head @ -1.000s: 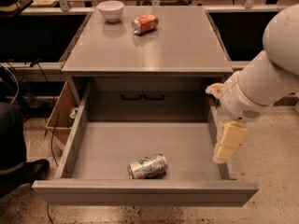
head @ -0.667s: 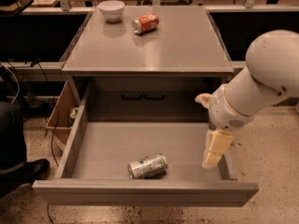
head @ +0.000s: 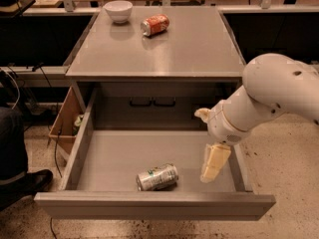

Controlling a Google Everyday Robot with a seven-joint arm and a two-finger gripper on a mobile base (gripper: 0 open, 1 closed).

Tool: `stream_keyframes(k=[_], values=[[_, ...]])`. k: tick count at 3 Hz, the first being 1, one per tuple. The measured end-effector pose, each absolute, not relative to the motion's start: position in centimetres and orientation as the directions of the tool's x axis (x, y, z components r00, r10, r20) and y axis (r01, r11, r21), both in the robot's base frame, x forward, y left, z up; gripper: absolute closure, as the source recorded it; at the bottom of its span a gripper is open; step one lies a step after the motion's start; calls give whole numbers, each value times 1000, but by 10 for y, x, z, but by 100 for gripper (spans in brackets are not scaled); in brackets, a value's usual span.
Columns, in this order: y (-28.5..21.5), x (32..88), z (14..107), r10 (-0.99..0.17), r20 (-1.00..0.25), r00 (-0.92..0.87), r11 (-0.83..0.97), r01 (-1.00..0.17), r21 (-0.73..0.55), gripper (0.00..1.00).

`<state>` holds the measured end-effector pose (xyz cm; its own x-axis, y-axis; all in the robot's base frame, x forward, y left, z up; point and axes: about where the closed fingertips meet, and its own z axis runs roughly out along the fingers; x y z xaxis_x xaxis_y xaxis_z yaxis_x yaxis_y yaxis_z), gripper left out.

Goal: Pick 7up can from top drawer and place on counter

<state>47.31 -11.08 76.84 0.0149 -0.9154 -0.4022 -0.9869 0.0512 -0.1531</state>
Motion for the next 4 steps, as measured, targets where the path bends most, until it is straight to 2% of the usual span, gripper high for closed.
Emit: stream_keyframes(k=[4], values=[[-55, 515, 685, -843, -535, 62, 31, -986, -162, 0]])
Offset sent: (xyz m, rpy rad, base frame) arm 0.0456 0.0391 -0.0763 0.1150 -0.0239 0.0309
